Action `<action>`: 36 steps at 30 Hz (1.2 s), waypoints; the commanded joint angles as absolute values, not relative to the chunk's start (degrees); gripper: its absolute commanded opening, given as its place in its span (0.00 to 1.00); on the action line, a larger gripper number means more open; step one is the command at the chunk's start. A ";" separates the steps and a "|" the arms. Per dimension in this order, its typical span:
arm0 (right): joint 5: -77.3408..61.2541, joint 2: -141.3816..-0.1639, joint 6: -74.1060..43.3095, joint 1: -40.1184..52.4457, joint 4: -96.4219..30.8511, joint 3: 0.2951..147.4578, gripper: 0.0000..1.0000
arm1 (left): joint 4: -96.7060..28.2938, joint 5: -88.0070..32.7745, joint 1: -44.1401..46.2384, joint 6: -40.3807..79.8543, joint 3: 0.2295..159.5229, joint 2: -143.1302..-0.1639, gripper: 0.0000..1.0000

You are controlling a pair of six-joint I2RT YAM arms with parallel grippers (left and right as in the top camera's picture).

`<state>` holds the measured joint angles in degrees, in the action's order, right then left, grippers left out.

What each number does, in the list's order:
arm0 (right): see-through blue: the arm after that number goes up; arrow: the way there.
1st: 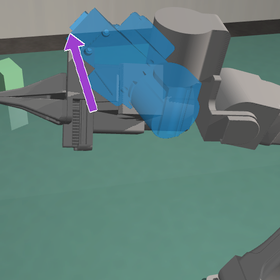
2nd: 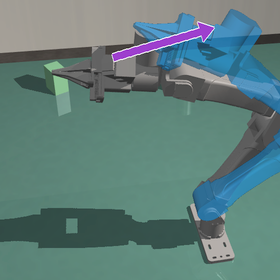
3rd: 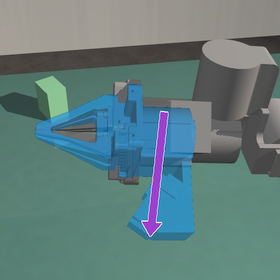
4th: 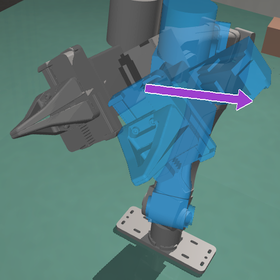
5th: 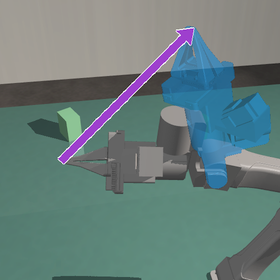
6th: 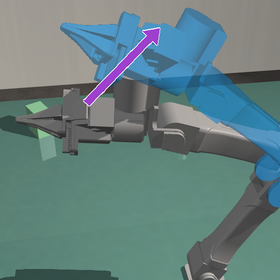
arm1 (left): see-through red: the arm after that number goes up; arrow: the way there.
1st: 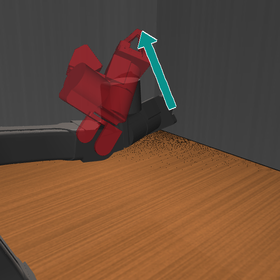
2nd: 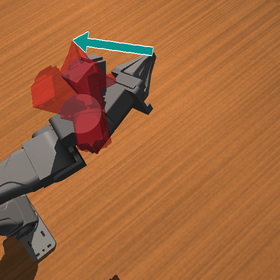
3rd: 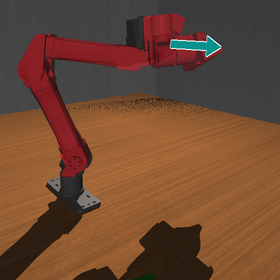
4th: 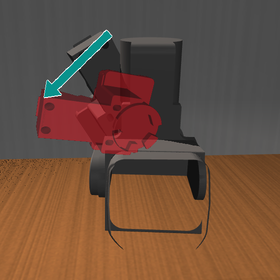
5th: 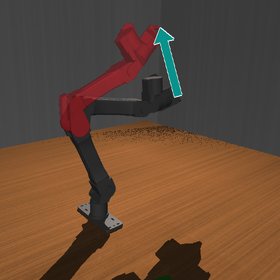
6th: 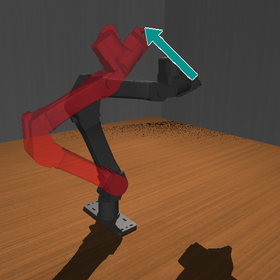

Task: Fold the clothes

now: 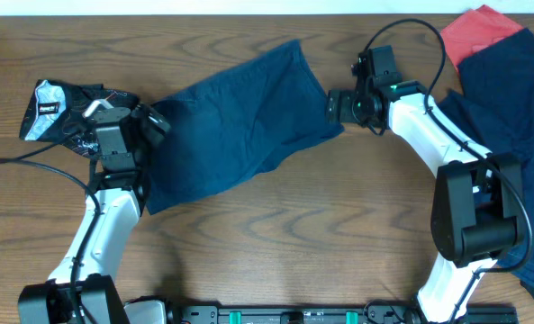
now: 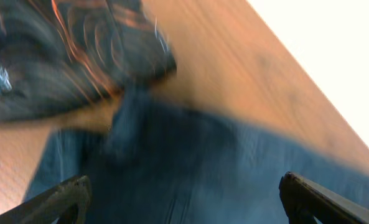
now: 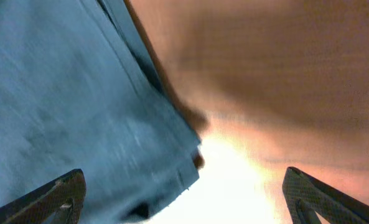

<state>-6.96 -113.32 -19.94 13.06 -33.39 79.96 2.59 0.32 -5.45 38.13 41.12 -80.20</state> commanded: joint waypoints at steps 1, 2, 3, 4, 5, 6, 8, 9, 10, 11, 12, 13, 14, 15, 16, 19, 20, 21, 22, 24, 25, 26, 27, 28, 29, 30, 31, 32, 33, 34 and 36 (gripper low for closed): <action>-10.35 -115.44 -21.54 13.61 -34.33 80.44 0.99 | -3.18 -4.08 -3.46 35.77 41.52 -81.69 0.98; -11.05 -116.16 -22.44 13.87 -34.26 80.44 0.99 | -5.06 -4.05 -2.98 35.77 41.52 -82.37 0.98; -11.49 -117.03 -23.86 14.15 -34.06 80.44 0.99 | -6.90 -4.05 -2.44 35.77 41.52 -83.31 0.98; -11.88 -117.64 -25.19 14.39 -34.02 80.44 0.99 | -8.10 -4.08 -1.98 35.79 41.52 -84.18 0.98; -12.21 -118.37 -26.46 14.68 -33.85 80.44 0.99 | -9.13 -4.10 -1.52 35.79 41.52 -85.06 0.98; -12.49 -119.04 -27.77 15.00 -33.67 80.44 0.99 | -10.20 -4.08 -1.10 35.79 41.52 -85.93 0.98; -12.49 -120.20 -29.98 15.66 -33.50 80.44 0.99 | -11.86 -4.10 -0.40 35.79 41.50 -87.18 0.98; -12.49 -120.75 -30.85 15.94 -33.28 80.44 0.99 | -12.49 -4.08 -0.14 35.79 41.50 -87.55 0.98; -12.49 -121.30 -31.70 16.25 -32.86 80.44 0.99 | -13.15 -4.10 0.10 35.79 41.50 -87.83 0.98; -12.49 -121.82 -32.42 16.62 -32.36 80.44 0.99 | -13.52 -4.08 0.27 35.79 41.50 -88.01 0.98; -12.49 -122.10 -33.15 16.95 -31.92 80.44 0.99 | -14.13 -4.08 0.49 35.79 41.50 -88.03 0.98; -12.45 -122.54 -33.76 17.23 -31.44 80.44 0.95 | -14.59 -4.08 0.62 35.79 41.50 -88.03 0.98; -12.47 -122.65 -33.89 17.34 -31.05 80.44 0.85 | -15.03 -4.08 0.75 35.77 41.50 -88.03 0.98; -12.38 -122.72 -34.13 17.45 -30.83 80.44 0.70 | -15.53 -4.08 0.75 35.79 41.50 -88.01 0.98; -11.99 -122.72 -34.65 17.43 -30.81 80.44 0.47 | -16.36 -4.08 0.73 35.79 41.50 -88.01 0.98; -11.31 -122.65 -34.70 16.84 -30.98 80.47 0.01 | -17.89 -4.08 0.73 35.77 41.50 -88.03 0.98; -10.66 -122.54 -34.72 16.10 -31.73 80.47 0.01 | -18.24 -4.08 0.73 35.77 41.50 -88.01 0.98; -9.74 -122.41 -34.74 15.44 -32.58 80.47 0.01 | -18.52 -4.10 0.73 35.77 41.50 -88.01 0.98; -8.32 -122.08 -34.85 14.50 -33.93 80.47 0.01 | -19.03 -4.10 0.73 35.77 41.50 -88.01 0.98; -4.23 -120.84 -36.01 11.70 -37.69 80.47 0.01 | -20.69 -4.27 0.75 35.75 41.50 -88.01 0.98; -2.09 -119.81 -35.99 9.91 -39.64 80.47 0.01 | -21.67 -5.21 0.75 35.27 41.50 -88.01 0.98; -0.25 -118.89 -35.94 8.32 -41.08 80.47 0.01 | -22.46 -6.83 0.75 34.22 41.50 -88.01 0.98; 1.58 -117.73 -35.73 6.57 -42.68 80.47 0.01 | -23.20 -8.86 0.73 33.19 41.50 -88.01 0.98; 3.03 -116.57 -35.03 4.91 -44.10 80.47 0.01 | -23.75 -11.03 0.73 32.53 41.50 -87.99 0.98; 4.08 -115.15 -33.63 2.98 -45.60 80.47 0.01 | -24.10 -13.34 0.73 32.05 41.50 -87.96 0.98; 4.10 -114.06 -32.01 1.50 -46.72 80.47 0.01 | -24.23 -15.97 0.73 31.48 41.50 -87.94 0.98; 3.77 -112.97 -30.15 0.14 -47.92 80.47 0.01 | -24.18 -18.50 0.71 31.27 41.50 -87.90 0.98; 3.55 -112.03 -28.45 -0.95 -49.12 80.47 0.01 | -24.08 -20.78 0.69 31.29 41.50 -87.85 0.98; 3.60 -111.33 -27.31 -1.76 -50.22 80.47 0.02 | -23.75 -22.65 0.69 31.29 41.50 -87.85 0.98; 3.60 -110.72 -26.39 -2.46 -51.46 80.47 0.04 | -23.24 -24.58 0.69 31.29 41.50 -87.85 0.98; 3.92 -110.10 -25.32 -3.14 -53.91 80.47 0.05 | -21.87 -27.68 0.69 31.31 41.50 -87.85 0.98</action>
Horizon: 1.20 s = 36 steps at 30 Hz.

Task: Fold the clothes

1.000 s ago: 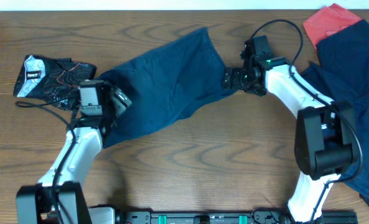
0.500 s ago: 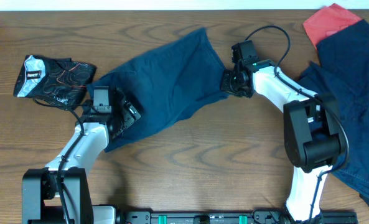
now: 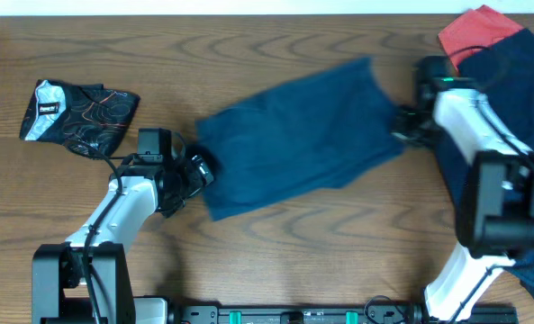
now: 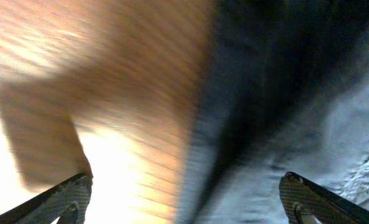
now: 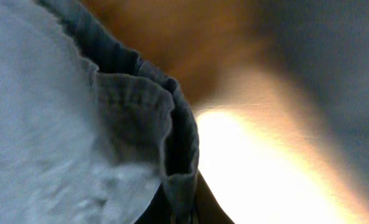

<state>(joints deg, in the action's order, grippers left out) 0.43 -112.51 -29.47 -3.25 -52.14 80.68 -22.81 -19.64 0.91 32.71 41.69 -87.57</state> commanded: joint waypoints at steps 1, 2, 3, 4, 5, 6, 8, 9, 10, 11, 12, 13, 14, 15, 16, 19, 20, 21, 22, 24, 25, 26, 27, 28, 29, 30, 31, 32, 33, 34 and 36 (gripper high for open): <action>4.29 -110.06 -25.17 -3.22 -54.83 80.47 0.06 | -21.32 -28.86 0.69 31.31 41.50 -87.85 0.98; 4.64 -110.02 -25.17 -3.20 -55.77 80.47 0.07 | -20.71 -30.04 0.67 31.33 41.50 -87.85 0.98; 4.71 -110.02 -24.99 -3.18 -56.73 80.47 0.10 | -19.86 -31.46 0.69 31.33 41.50 -87.83 0.98; 4.69 -110.02 -24.53 -3.09 -57.60 80.47 0.14 | -18.81 -32.53 0.69 31.31 41.50 -87.81 0.98; 4.69 -110.02 -24.08 -2.96 -58.39 80.47 0.18 | -17.72 -33.43 0.69 31.33 41.50 -87.81 0.98; 4.64 -110.02 -23.44 -2.87 -59.09 80.47 0.22 | -16.75 -34.46 0.69 31.33 41.50 -87.81 0.98; 4.34 -110.02 -23.03 -2.68 -60.40 80.47 0.30 | -14.37 -37.30 0.69 31.38 41.50 -87.83 0.98; 4.36 -110.02 -23.03 -2.57 -60.97 80.47 0.33 | -13.65 -38.13 0.75 31.77 41.50 -87.83 0.98; 4.49 -109.95 -22.85 -2.57 -61.49 80.47 0.35 | -13.32 -38.15 0.75 32.05 41.50 -87.83 0.98; 4.49 -109.86 -22.61 -2.57 -61.91 80.47 0.36 | -13.32 -38.11 0.73 32.47 41.50 -87.83 0.98; 4.51 -109.65 -22.63 -2.66 -62.22 80.47 0.37 | -13.32 -37.89 0.73 33.47 41.50 -87.90 0.98; 4.51 -109.25 -22.63 -2.74 -62.41 80.47 0.37 | -13.30 -37.89 0.75 34.59 41.50 -88.01 0.98; 4.54 -108.75 -22.63 -2.81 -62.46 80.47 0.38 | -13.30 -37.89 0.75 35.48 41.50 -88.12 0.98; 4.56 -108.12 -22.63 -2.85 -62.39 80.49 0.38 | -13.32 -37.41 0.91 36.56 41.47 -88.36 0.98; 4.60 -107.15 -22.61 -2.85 -62.19 80.51 0.38 | -13.37 -36.29 1.23 37.76 41.47 -88.58 0.98; 4.54 -103.98 -21.74 -2.83 -61.04 80.62 0.41 | -13.32 -31.59 2.98 40.45 41.47 -90.08 0.98; 4.51 -102.59 -21.21 -2.83 -60.60 80.62 0.46 | -13.08 -30.09 3.81 41.34 41.47 -90.76 0.98; 4.51 -101.38 -20.75 -2.83 -60.18 80.62 0.51 | -12.38 -29.28 4.54 41.71 41.47 -91.44 0.98; 4.49 -99.96 -20.47 -2.81 -59.77 80.62 0.59 | -11.18 -29.06 5.37 41.74 41.47 -92.20 0.98; 3.75 -97.84 -19.79 -2.72 -58.87 80.62 0.65 | -8.27 -29.12 7.03 42.70 41.47 -93.76 0.98; 2.37 -96.99 -18.02 -2.63 -58.15 80.62 0.64 | -6.85 -29.10 7.92 43.42 41.47 -94.54 0.98; 0.12 -96.31 -15.73 -2.52 -57.41 80.62 0.62 | -5.41 -29.10 8.82 43.64 41.47 -95.31 0.98; -3.31 -95.70 -13.06 -2.33 -56.60 80.62 0.58 | -3.79 -29.10 9.85 43.64 41.47 -96.23 0.99; -5.72 -95.44 -11.20 -2.13 -56.12 80.62 0.54 | -2.90 -29.10 10.48 43.64 41.47 -96.79 0.98; -8.80 -95.35 -8.64 -1.78 -55.61 80.62 0.51 | -1.76 -29.10 11.14 43.64 41.47 -97.51 0.89; -10.98 -95.35 -6.87 -1.50 -55.29 80.62 0.49 | -0.89 -29.10 11.46 43.62 41.47 -97.95 0.75; -12.69 -95.53 -5.48 -1.10 -54.94 80.60 0.46 | -0.05 -29.10 11.77 43.62 41.47 -98.26 0.57; -13.45 -95.72 -4.95 -0.78 -54.63 80.60 0.44 | 0.45 -29.10 11.88 43.59 41.47 -98.39 0.31; -14.04 -95.96 -4.58 -0.30 -54.22 80.58 0.42 | 0.95 -29.26 11.86 43.59 41.50 -98.37 0.11; -14.02 -96.18 -4.58 0.14 -53.87 80.58 0.41 | 1.45 -29.87 11.81 43.57 41.50 -98.30 0.06; -14.04 -96.79 -3.57 1.63 -52.82 80.58 0.39 | 2.33 -32.69 11.11 43.11 41.50 -97.67 0.06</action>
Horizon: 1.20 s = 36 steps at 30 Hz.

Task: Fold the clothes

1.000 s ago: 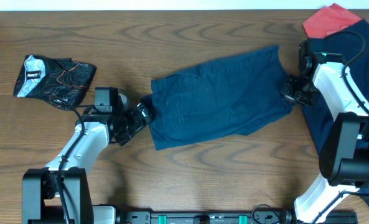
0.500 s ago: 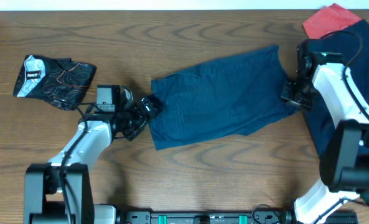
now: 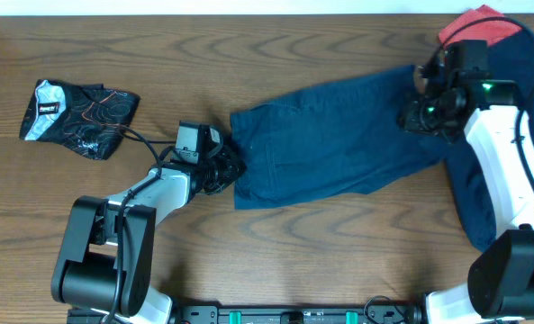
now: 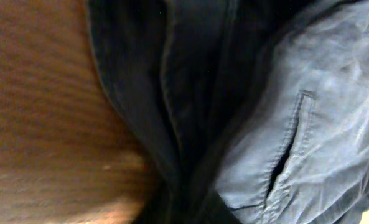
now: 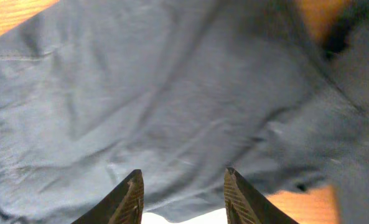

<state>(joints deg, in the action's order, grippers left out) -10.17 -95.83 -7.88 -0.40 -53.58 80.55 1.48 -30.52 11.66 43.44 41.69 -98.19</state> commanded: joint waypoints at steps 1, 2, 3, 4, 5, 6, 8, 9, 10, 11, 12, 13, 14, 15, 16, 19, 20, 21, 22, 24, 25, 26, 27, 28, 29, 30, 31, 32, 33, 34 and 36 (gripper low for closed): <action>-14.09 -97.12 -2.83 2.48 -52.31 80.55 0.37 | 2.50 -33.98 10.61 42.61 41.50 -97.03 0.06; -14.28 -97.45 -2.15 3.27 -51.94 80.55 0.36 | 2.44 -34.89 10.04 41.87 41.54 -96.14 0.06; -15.05 -97.86 -0.95 4.43 -51.48 80.55 0.34 | 2.22 -35.75 9.30 40.86 41.54 -94.98 0.06; -15.57 -98.41 -0.05 5.52 -51.03 80.55 0.31 | 1.67 -36.10 8.51 40.49 41.54 -93.49 0.06; -16.10 -99.02 0.34 6.87 -50.54 80.55 0.27 | 0.62 -36.07 7.46 40.51 41.56 -91.39 0.06; -16.27 -99.61 0.34 7.86 -50.19 80.55 0.24 | -0.08 -36.14 6.70 40.51 41.58 -89.80 0.06; -16.58 -101.34 0.32 10.44 -49.41 80.55 0.18 | -1.61 -36.82 5.08 40.51 41.78 -85.71 0.06; -16.62 -102.32 0.30 11.73 -49.06 80.55 0.15 | -2.46 -36.91 4.45 40.53 42.00 -83.59 0.06; -17.04 -103.48 0.30 13.04 -48.69 80.55 0.11 | -3.22 -36.91 3.95 40.53 42.26 -81.49 0.06; -17.61 -104.77 0.27 14.35 -48.25 80.55 0.08 | -3.92 -36.91 3.66 40.53 42.50 -79.44 0.06; -18.39 -106.10 0.27 15.68 -47.68 80.55 0.05 | -4.36 -36.91 3.55 40.53 42.70 -77.54 0.06; -19.49 -107.92 0.25 17.32 -46.74 80.55 0.04 | -4.49 -36.91 3.55 40.53 42.78 -75.66 0.06; -20.18 -109.49 -0.08 18.72 -45.67 80.55 0.02 | -4.47 -36.93 3.55 40.58 42.83 -74.04 0.06; -20.51 -111.24 -0.97 20.25 -44.25 80.55 0.02 | -4.51 -36.97 3.55 40.66 42.92 -72.47 0.06; -21.17 -113.03 -1.87 21.85 -42.54 80.55 0.02 | -4.69 -37.04 3.55 41.12 43.03 -71.05 0.06; -26.57 -118.15 -2.98 26.81 -36.12 80.55 0.03 | -4.71 -37.93 3.55 42.89 43.13 -67.79 0.06; -28.58 -119.68 -3.11 28.56 -33.87 80.55 0.04 | -4.69 -38.22 3.55 43.40 43.13 -67.18 0.06; -29.74 -121.30 -4.19 30.65 -31.64 80.55 0.03 | -4.67 -38.20 3.55 43.86 43.16 -66.50 0.06; -29.78 -122.50 -5.48 32.51 -30.24 80.55 0.03 | -4.34 -38.17 3.53 43.86 43.22 -66.06 0.06; -29.78 -124.57 -7.07 36.38 -28.51 80.55 0.02 | -3.40 -38.17 3.53 43.88 43.72 -65.67 0.06; -29.78 -125.29 -7.07 38.15 -28.01 80.55 0.02 | -3.33 -38.13 3.53 44.12 44.38 -65.69 0.06; -29.63 -125.75 -7.07 39.83 -27.51 80.55 0.01 | -3.31 -38.04 3.53 44.29 45.10 -65.78 0.06; -28.64 -125.82 -7.40 41.58 -27.03 80.55 0.01 | -3.09 -38.00 3.55 44.27 45.76 -65.80 0.06; -27.57 -125.80 -7.77 42.74 -26.55 80.55 0.01 | -2.59 -37.95 3.55 44.25 46.19 -65.80 0.06; -26.28 -125.51 -8.19 43.94 -26.02 80.60 0.01 | -1.96 -37.93 3.55 44.27 46.37 -65.82 0.06; -24.77 -124.97 -8.73 45.01 -25.45 80.62 0.01 | -1.41 -37.65 3.55 44.27 46.39 -65.82 0.06; -23.05 -124.20 -9.52 45.76 -25.04 80.64 0.01 | -1.50 -36.84 3.55 44.27 46.39 -65.87 0.06; -21.89 -123.55 -9.91 46.06 -24.95 80.64 0.02 | -1.98 -36.05 3.55 44.23 46.39 -65.91 0.06; -20.36 -122.45 -10.57 46.17 -25.08 80.64 0.03 | -2.76 -35.14 3.55 44.23 46.39 -66.00 0.06; -19.40 -121.30 -10.92 46.00 -25.47 80.64 0.05 | -3.46 -34.65 3.55 44.07 46.39 -66.13 0.06; -17.06 -118.32 -10.90 44.82 -26.59 80.64 0.09 | -4.49 -34.46 3.55 42.78 46.37 -66.65 0.06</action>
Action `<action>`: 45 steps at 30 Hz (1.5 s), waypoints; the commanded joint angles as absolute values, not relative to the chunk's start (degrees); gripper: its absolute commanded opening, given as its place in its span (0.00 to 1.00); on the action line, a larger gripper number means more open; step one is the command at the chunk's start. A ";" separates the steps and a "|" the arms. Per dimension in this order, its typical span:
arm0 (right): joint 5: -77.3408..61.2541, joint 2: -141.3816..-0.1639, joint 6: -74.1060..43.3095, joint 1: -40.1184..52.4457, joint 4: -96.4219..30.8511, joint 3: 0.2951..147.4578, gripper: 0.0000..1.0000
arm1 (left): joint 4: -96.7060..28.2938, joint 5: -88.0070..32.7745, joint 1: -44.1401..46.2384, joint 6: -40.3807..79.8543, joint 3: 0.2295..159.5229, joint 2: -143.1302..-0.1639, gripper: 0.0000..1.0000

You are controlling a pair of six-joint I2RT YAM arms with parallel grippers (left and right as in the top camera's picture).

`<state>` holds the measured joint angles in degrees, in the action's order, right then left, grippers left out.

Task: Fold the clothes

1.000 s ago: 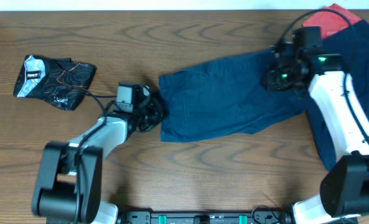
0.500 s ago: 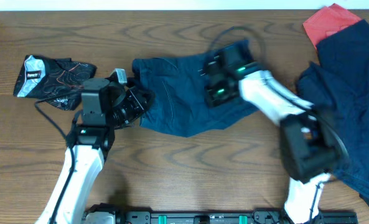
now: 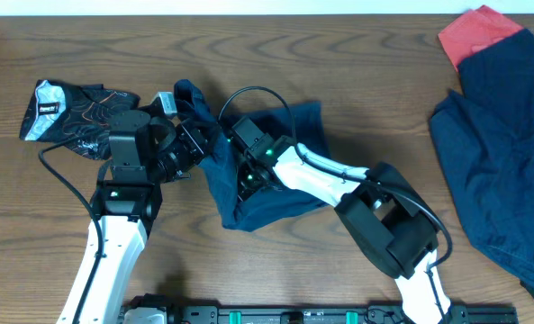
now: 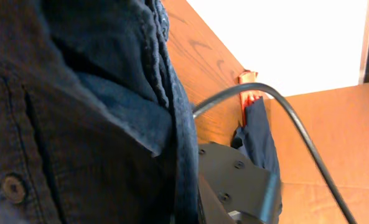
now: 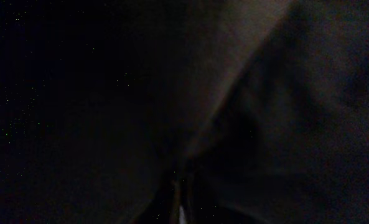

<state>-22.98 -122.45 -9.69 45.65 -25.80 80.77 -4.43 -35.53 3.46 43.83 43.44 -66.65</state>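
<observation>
The navy shorts [image 3: 276, 180] lie bunched at the table's middle, with one corner lifted at the back left. My left gripper [image 3: 188, 141] is shut on that raised part. In the left wrist view dark cloth with a button [image 4: 11, 187] hides its fingers. My right arm reaches across from the right, and its gripper [image 3: 245, 175] is buried in the shorts' left side and shut on the cloth. The right wrist view shows only dark cloth, with the right gripper [image 5: 179, 210] pinched together at the bottom.
A black patterned garment [image 3: 77, 112] lies at the far left. A pile of navy clothes [image 3: 501, 153] with a red piece [image 3: 478, 31] on it fills the right edge. The right arm's cable [image 3: 257, 94] loops over the shorts.
The shorts were stretched out between the two grippers. My right gripper has crossed from the far right to the shorts' left side, bunching the cloth. My left gripper now holds a corner up at the back left.
First the shorts lay spread left of centre with both grippers open at their ends. Then they lay further right, with a gripper at each end. Then they lay stretched towards the right pile. Now they are doubled over in the middle, with both grippers close together.
</observation>
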 commanded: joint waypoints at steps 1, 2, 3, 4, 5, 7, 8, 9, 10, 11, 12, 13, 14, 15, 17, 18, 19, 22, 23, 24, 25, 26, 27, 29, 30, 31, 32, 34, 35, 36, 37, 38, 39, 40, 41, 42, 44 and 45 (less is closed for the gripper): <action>-15.33 -116.55 -10.92 43.99 -27.33 80.64 0.10 | -5.02 -34.46 3.55 42.26 46.37 -67.00 0.06; -13.17 -114.59 -10.94 42.89 -28.25 80.64 0.10 | -5.67 -34.46 3.55 42.26 46.37 -67.42 0.06; -11.38 -112.95 -10.94 41.87 -29.15 80.64 0.11 | -6.13 -34.48 3.55 42.26 46.37 -67.77 0.06; -9.41 -110.93 -10.92 40.53 -30.41 80.64 0.11 | -6.72 -34.50 3.62 42.26 46.37 -68.27 0.06; -7.33 -109.21 -10.90 39.05 -31.90 80.64 0.11 | -7.11 -34.52 3.62 42.26 46.37 -68.79 0.06; -4.14 -106.87 -10.87 36.29 -34.83 80.64 0.10 | -7.27 -34.61 3.73 42.24 46.37 -69.43 0.06; -2.81 -106.17 -10.85 34.87 -36.42 80.64 0.10 | -7.20 -34.87 3.73 42.13 46.37 -69.69 0.06; -1.76 -105.91 -10.83 33.39 -38.13 80.64 0.10 | -7.01 -35.16 3.73 42.09 46.37 -69.89 0.06; -1.28 -105.86 -10.63 31.90 -39.86 80.64 0.10 | -6.98 -35.18 3.73 42.09 46.37 -69.97 0.06; -1.19 -106.02 -10.31 30.46 -41.58 80.55 0.09 | -6.98 -35.18 3.73 42.09 46.37 -70.00 0.06; -1.04 -106.54 -10.02 28.82 -43.38 80.44 0.09 | -6.98 -35.18 3.73 42.09 46.37 -70.00 0.06; -0.78 -107.02 -10.02 27.51 -44.93 80.36 0.08 | -6.98 -35.20 3.84 42.09 46.37 -70.00 0.06; -0.64 -107.74 -10.00 26.20 -46.30 80.18 0.06 | -6.90 -35.22 4.12 42.09 46.37 -70.00 0.06; -0.64 -108.36 -10.02 25.23 -47.27 79.92 0.05 | -6.79 -35.29 4.45 42.09 46.37 -70.00 0.06; -0.64 -109.75 -10.00 23.90 -48.34 79.33 0.05 | -6.11 -35.35 5.61 42.09 46.37 -70.00 0.06; -0.64 -110.48 -9.98 23.51 -48.58 78.87 0.05 | -5.61 -35.35 6.20 42.09 46.37 -70.00 0.06; -0.71 -111.28 -10.02 23.22 -48.64 78.24 0.05 | -4.75 -35.33 7.05 42.09 46.37 -70.00 0.06; -0.86 -113.51 -10.02 23.42 -48.14 76.20 0.04 | -2.44 -34.87 9.47 42.13 46.37 -70.00 0.06; -0.86 -114.26 -10.04 23.68 -47.83 75.55 0.04 | -2.04 -34.35 10.33 42.22 46.37 -70.00 0.06; -0.86 -114.89 -10.07 23.97 -47.51 74.96 0.04 | -2.07 -33.34 11.22 42.52 46.37 -70.00 0.06; -0.86 -115.46 -10.07 24.18 -47.07 74.43 0.04 | -2.07 -32.34 12.29 42.54 46.37 -70.11 0.06; -0.86 -115.90 -10.13 24.40 -46.65 73.93 0.04 | -2.04 -31.81 13.10 42.57 46.37 -70.26 0.06; -0.86 -116.38 -10.28 24.64 -46.19 73.41 0.04 | -1.93 -31.31 14.06 42.83 46.37 -70.52 0.06; -0.86 -116.95 -10.94 24.97 -45.30 72.18 0.04 | -0.93 -30.59 16.47 43.86 46.37 -71.68 0.06; -0.89 -117.03 -11.81 24.99 -44.97 71.57 0.04 | 0.21 -30.59 17.82 43.86 46.37 -72.49 0.06; -0.91 -117.05 -12.49 25.02 -44.69 71.07 0.03 | 1.48 -30.59 19.31 43.83 46.37 -73.41 0.06; -0.91 -117.05 -12.91 25.02 -44.49 70.67 0.03 | 2.87 -30.59 20.84 43.83 46.37 -74.35 0.06; -0.93 -117.05 -13.26 25.04 -44.56 70.30 0.02 | 6.37 -30.55 23.70 43.83 46.37 -76.44 0.06; -1.04 -117.05 -13.26 25.06 -44.56 70.19 0.02 | 8.67 -30.52 25.02 43.86 46.37 -77.62 0.06; -1.13 -117.05 -13.26 25.10 -44.56 70.08 0.02 | 11.20 -30.33 26.24 44.12 46.37 -78.85 0.06; -1.13 -117.05 -13.26 25.15 -44.62 70.04 0.02 | 14.26 -30.09 27.46 45.15 46.37 -80.29 0.06; -1.15 -117.05 -13.28 25.17 -44.66 70.04 0.02 | 16.75 -29.82 28.42 46.26 46.37 -81.54 0.06; -1.48 -117.05 -13.28 25.15 -44.73 70.04 0.02 | 18.74 -29.47 29.23 47.51 46.37 -82.78 0.06; -1.58 -117.05 -13.28 25.15 -44.73 70.06 0.02 | 20.29 -29.45 29.91 48.75 46.37 -83.88 0.06; -1.58 -117.05 -13.28 25.15 -44.75 70.04 0.02 | 21.37 -29.50 30.50 49.78 46.37 -84.93 0.06; -1.58 -117.05 -13.26 25.15 -44.75 70.04 0.02 | 21.91 -29.50 31.03 50.59 46.37 -85.80 0.06; -1.58 -117.05 -13.26 25.15 -44.80 70.04 0.02 | 21.96 -29.50 31.86 50.92 46.37 -87.02 0.10; -1.58 -117.05 -13.26 25.15 -44.82 70.06 0.02 | 21.93 -29.52 32.18 50.92 46.37 -87.44 0.17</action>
